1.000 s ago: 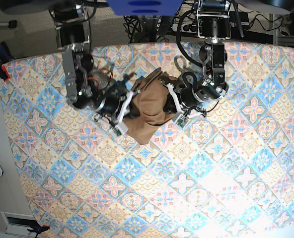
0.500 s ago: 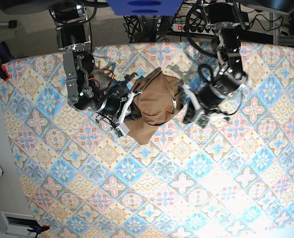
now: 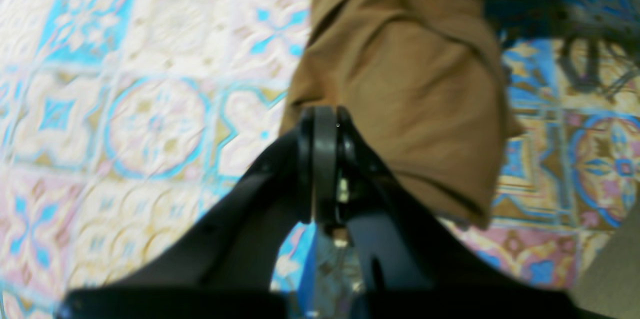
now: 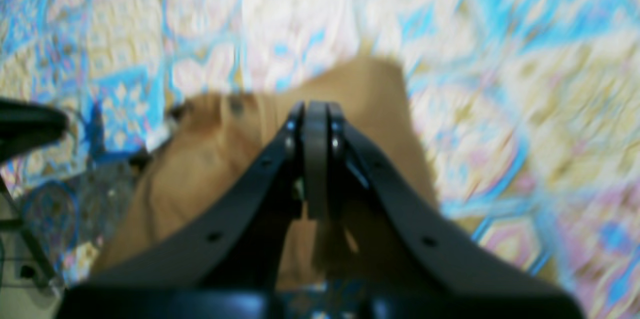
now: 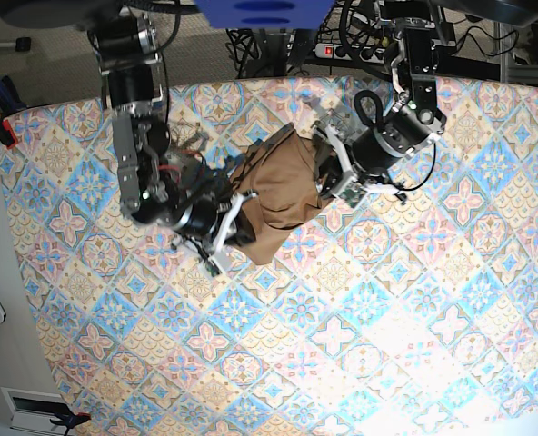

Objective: Layout the t-shirt on the table in an organized manner, then fold the t-shirt properly
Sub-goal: 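Release with the right gripper and flatten the bundle with the left gripper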

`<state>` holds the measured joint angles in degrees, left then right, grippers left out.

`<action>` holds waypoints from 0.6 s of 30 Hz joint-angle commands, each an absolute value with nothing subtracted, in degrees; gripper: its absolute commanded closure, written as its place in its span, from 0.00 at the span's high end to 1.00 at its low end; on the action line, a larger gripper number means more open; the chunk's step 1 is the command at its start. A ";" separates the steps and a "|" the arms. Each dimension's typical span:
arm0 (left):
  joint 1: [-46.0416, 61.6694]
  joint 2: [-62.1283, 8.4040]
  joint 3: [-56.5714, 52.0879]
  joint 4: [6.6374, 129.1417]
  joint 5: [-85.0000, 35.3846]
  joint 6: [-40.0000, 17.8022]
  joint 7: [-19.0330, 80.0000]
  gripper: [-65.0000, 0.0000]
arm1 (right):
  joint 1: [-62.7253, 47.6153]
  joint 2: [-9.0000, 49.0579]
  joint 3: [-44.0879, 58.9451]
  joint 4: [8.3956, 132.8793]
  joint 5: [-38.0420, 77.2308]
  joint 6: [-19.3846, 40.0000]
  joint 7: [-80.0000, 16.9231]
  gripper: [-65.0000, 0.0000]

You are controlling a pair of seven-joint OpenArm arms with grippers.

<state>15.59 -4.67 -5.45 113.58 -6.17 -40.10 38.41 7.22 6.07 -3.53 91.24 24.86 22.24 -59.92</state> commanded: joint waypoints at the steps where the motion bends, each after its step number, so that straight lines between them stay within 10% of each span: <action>1: 14.99 -4.79 -3.82 114.24 -6.99 -40.00 36.97 0.00 | 7.78 6.20 -3.21 93.85 25.98 22.64 -58.24 0.00; 18: 3.65 -4.97 16.92 93.93 -6.02 -40.00 36.97 0.00 | 1.36 6.20 20.35 100.79 25.98 22.64 -58.24 0.00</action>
<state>4.25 -5.10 16.91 93.01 -5.50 -39.77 37.89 0.23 5.89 20.16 99.59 24.93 22.55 -59.86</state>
